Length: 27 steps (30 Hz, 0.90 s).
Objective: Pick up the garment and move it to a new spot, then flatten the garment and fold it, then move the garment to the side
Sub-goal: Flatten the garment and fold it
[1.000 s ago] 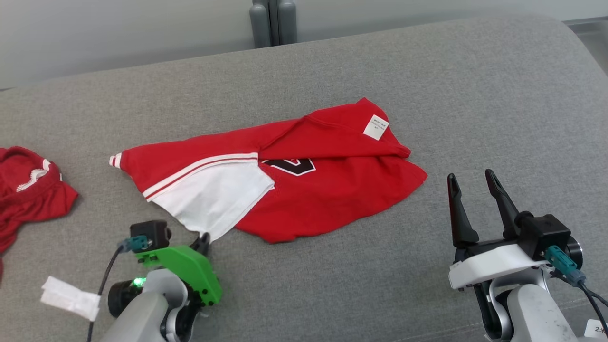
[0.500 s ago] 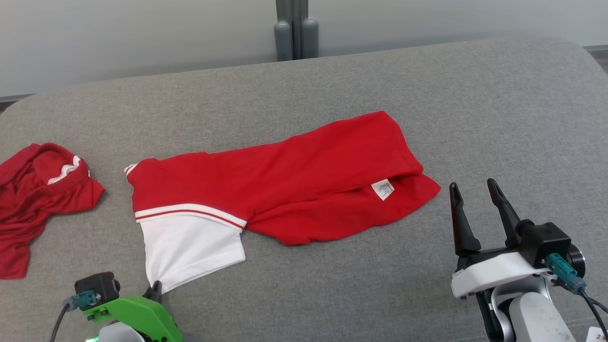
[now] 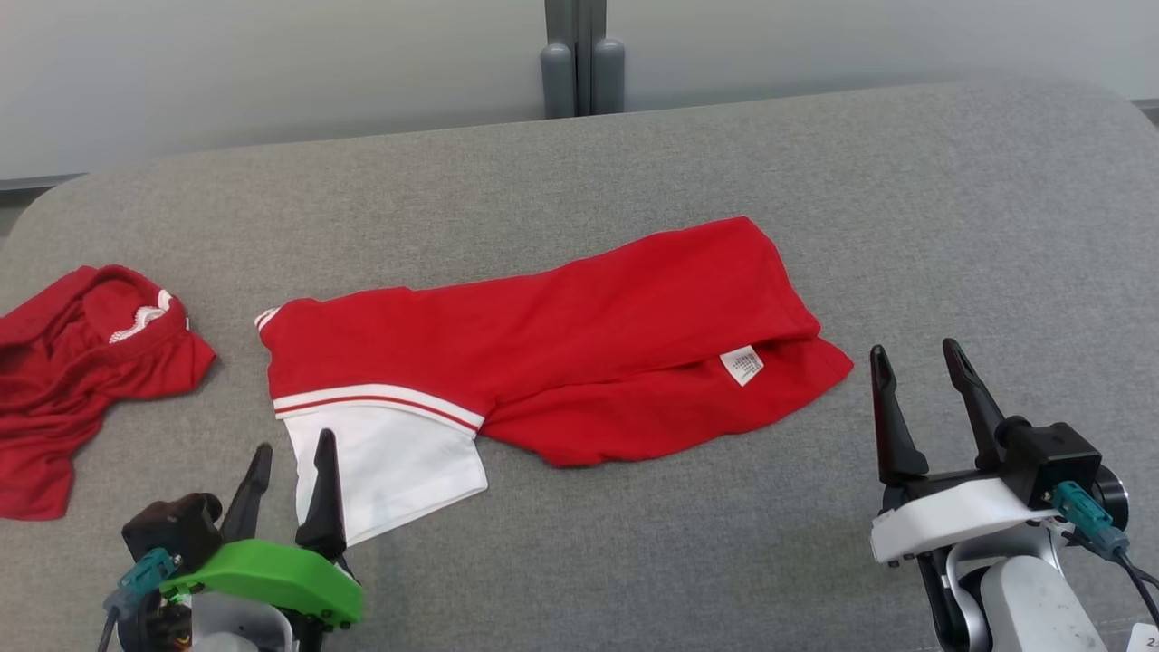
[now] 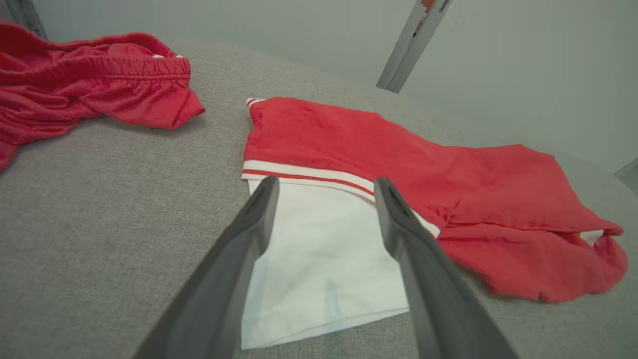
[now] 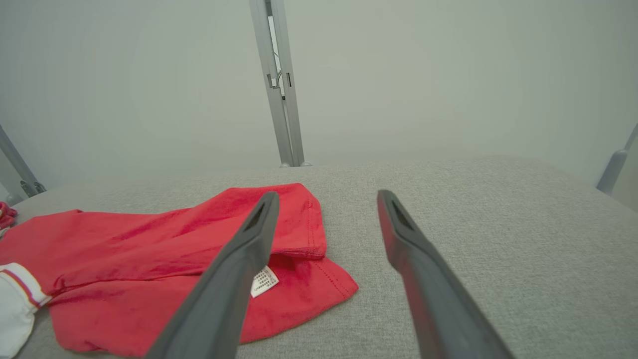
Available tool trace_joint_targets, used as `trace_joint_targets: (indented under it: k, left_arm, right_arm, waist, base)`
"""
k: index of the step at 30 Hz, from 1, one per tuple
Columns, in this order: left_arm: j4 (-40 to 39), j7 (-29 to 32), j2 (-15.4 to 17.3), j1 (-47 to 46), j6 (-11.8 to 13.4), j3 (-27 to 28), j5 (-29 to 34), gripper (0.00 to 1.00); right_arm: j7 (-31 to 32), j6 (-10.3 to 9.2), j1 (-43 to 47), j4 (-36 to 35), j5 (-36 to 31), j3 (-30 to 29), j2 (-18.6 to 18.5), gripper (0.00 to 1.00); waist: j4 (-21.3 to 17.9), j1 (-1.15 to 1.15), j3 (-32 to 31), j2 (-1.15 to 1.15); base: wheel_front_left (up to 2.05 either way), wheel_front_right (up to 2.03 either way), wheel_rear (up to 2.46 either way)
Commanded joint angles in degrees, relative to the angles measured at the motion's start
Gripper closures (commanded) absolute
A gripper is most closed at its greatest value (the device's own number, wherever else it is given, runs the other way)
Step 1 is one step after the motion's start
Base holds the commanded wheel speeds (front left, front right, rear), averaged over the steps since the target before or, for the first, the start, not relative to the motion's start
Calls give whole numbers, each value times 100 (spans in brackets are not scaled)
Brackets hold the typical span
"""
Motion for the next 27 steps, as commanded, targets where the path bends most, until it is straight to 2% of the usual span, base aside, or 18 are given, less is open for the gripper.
trace_joint_targets:
  k: [1, 4, 11, 18, 19, 20, 23, 27]
  left_arm:
    - [14, -150, -26, -137, -131, 53, 211, 0]
    - [-9, -264, -94, -204, -390, 175, 594, 0]
    - [-320, -260, -576, 62, -844, 756, 2050, 0]
    - [-249, -262, -1186, 337, -1326, 1399, 2591, 0]
    - [-227, -261, -1228, 333, -1388, 1460, 2638, 0]
    - [-190, -262, -1362, 223, -1551, 1634, 2795, 0]
    - [-174, -262, -1436, 117, -1629, 1718, 2893, 0]
    - [-143, -263, -1523, 13, -1724, 1783, 2978, 0]
  right_arm:
    - [-19, -2, 40, 2, -16, -23, -15, 0]
    - [-19, -2, 61, 22, -30, -47, -15, 0]
    - [14, -2, 130, 78, -96, -78, -16, 0]
    - [158, -2, 31, 113, -212, -84, -15, 0]
    - [251, -2, -46, 159, -261, -78, -16, 0]
    - [746, -2, -471, 460, -502, -78, -17, 0]
    - [1092, -2, -855, 841, -553, -126, -14, 0]
    - [1598, -3, -1393, 1475, -302, -398, -12, 0]
  waist:
    - [29, 0, -37, 0]
    - [78, 0, -91, 0]
    - [196, 0, -240, 0]
    - [306, 0, -230, 0]
    - [316, 0, -195, 0]
    - [345, 0, -24, 0]
    - [393, 0, 120, 0]
    - [478, 0, 297, 0]
  base:
    - [0, 0, 0]
    - [0, 0, 0]
    - [0, 0, 0]
    - [0, 0, 0]
    - [0, 0, 0]
    - [0, 0, 0]
    - [0, 0, 0]
    - [0, 0, 0]
